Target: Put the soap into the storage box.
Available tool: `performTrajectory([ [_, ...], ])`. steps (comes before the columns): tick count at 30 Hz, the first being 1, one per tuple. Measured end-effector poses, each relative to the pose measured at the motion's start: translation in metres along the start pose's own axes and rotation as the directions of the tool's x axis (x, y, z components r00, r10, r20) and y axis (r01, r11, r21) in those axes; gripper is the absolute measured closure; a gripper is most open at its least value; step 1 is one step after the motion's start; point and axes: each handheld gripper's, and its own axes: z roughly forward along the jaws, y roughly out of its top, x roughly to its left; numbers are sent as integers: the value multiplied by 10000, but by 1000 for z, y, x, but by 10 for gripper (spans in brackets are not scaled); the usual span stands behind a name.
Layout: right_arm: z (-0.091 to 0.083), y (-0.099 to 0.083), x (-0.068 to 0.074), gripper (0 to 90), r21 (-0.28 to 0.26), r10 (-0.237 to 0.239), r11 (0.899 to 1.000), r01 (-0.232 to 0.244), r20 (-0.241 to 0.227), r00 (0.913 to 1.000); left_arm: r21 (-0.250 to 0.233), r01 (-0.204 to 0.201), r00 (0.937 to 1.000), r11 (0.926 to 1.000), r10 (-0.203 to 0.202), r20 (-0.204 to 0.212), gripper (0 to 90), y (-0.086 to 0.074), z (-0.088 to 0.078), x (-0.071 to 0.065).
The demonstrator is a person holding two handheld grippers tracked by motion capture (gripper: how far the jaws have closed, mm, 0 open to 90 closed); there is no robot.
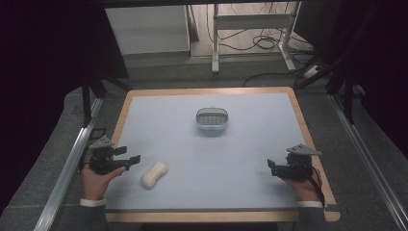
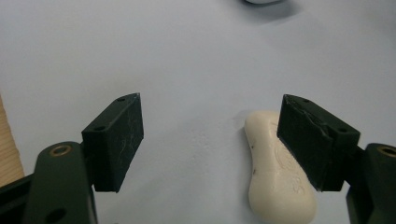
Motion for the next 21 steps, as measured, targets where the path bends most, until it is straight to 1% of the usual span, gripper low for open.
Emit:
performTrajectory([
  [1,1,0,0,67,57,-64,10000,64,-5,10000,5,14,10000,10000,-14,-8,231,0,1,1],
  [5,2,0,-1,66,4,-88,10000,88,23,10000,134,68,9999,9999,-67,-108,230,-2,3,3],
  [9,2,-3,-4,66,30,-27,10000,27,123,9999,160,-20,9998,9999,23,-194,229,-1,3,0],
  [12,0,-4,-5,66,-22,6,10000,-5,110,9999,168,-49,9998,9998,53,-212,229,-2,2,-2],
  [14,-3,-3,-4,66,-122,46,9999,-44,147,9999,176,-40,9998,9998,43,-185,229,-3,2,-2],
  [15,-4,-3,-4,66,-147,48,9999,-46,144,9999,93,22,10000,10000,-22,17,229,-3,2,-1],
  [16,-4,-3,-4,66,-171,22,9999,-19,161,9999,93,22,10000,10000,-22,17,227,-3,2,-1],
  [17,-4,-3,-4,66,-171,22,9999,-19,161,9999,54,50,9998,10000,-51,194,227,-3,1,-1],
  [18,-4,-3,-4,66,-184,25,9998,-22,159,9999,31,86,9997,10000,-87,231,226,-3,1,-1],
  [21,-1,-3,-3,66,-35,-95,9999,95,139,9999,175,65,10000,9998,-66,61,226,-3,4,0],
])
